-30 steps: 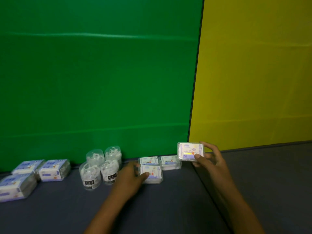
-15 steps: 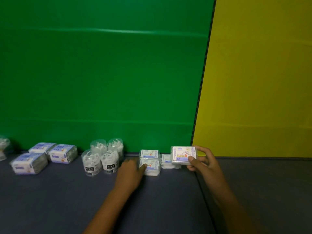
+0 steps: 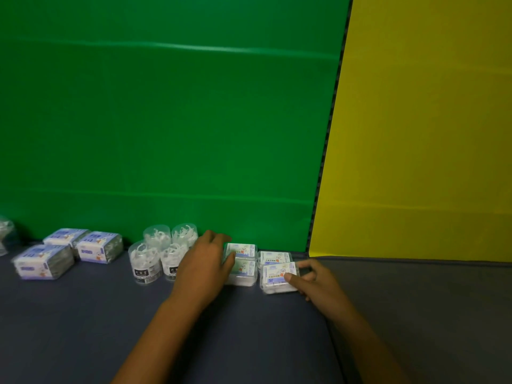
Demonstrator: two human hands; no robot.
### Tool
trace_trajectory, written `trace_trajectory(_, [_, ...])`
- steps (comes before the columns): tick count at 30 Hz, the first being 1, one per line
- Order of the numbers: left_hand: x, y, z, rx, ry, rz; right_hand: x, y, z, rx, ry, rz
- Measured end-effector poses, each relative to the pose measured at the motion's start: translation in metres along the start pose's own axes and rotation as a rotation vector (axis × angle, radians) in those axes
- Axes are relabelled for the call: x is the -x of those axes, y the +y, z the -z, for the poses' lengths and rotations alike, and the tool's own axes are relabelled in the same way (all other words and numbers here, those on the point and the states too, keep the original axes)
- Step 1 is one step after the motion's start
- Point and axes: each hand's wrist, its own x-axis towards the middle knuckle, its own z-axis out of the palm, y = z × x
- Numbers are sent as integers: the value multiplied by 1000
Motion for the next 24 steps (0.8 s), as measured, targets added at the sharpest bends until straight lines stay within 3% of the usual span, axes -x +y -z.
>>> trace_trajectory(11, [3, -8, 16, -88, -45, -20, -17, -4, -9, 311, 82, 35])
trace_trajectory(18, [11, -17, 38, -125, -51, -7, -16, -8, -8, 380, 93, 20])
trace_trajectory(22, [23, -25, 60, -179, -23, 1, -9, -34, -14, 519, 220, 198])
trace_trajectory(24, [31, -34, 74, -211, -20, 10, 1, -56, -23, 603, 210, 322])
